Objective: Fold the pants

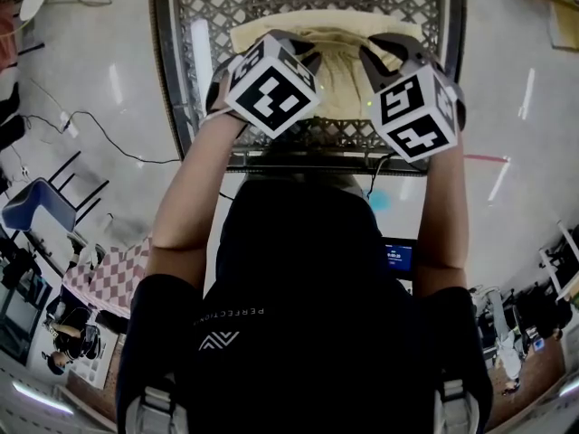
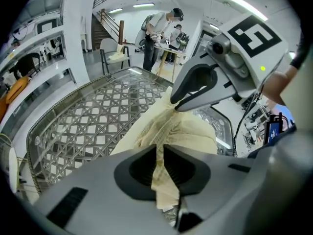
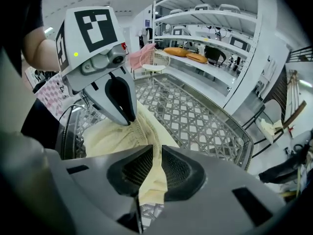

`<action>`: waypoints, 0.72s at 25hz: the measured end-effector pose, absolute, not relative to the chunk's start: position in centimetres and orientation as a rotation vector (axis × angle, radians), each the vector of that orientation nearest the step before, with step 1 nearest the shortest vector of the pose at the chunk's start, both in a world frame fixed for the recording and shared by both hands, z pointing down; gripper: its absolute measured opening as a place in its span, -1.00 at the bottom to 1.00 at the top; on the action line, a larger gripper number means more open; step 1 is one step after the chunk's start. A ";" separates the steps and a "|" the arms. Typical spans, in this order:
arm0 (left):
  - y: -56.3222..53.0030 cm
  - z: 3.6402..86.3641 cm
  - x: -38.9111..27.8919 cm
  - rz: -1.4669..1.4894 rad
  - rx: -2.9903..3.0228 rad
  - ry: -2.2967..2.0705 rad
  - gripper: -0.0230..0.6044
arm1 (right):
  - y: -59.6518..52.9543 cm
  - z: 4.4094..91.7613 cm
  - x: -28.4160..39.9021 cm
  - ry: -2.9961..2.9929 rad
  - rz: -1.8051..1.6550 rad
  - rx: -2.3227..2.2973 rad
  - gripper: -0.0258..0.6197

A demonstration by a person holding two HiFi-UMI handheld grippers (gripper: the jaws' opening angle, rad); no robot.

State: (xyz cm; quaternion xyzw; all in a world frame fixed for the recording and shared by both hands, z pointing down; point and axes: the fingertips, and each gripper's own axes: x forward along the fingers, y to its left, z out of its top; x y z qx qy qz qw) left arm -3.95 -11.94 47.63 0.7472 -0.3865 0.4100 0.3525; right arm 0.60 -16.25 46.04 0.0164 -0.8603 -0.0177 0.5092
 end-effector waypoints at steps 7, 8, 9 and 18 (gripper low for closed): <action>-12.1 48.5 -4.6 1.043 1.890 -1.045 -0.77 | -15.2 46.0 0.4 -2.079 -0.033 0.003 -0.72; -12.1 48.6 -4.7 1.041 1.885 -1.052 -0.77 | -15.0 46.0 0.3 -2.083 -0.035 -0.002 -0.72; -12.1 48.7 -4.8 1.040 1.880 -1.060 -0.77 | -14.9 45.9 0.3 -2.088 -0.037 -0.007 -0.72; -12.0 48.8 -4.9 1.027 1.873 -1.078 -0.78 | -14.5 47.9 0.1 -2.076 0.012 -0.015 -0.72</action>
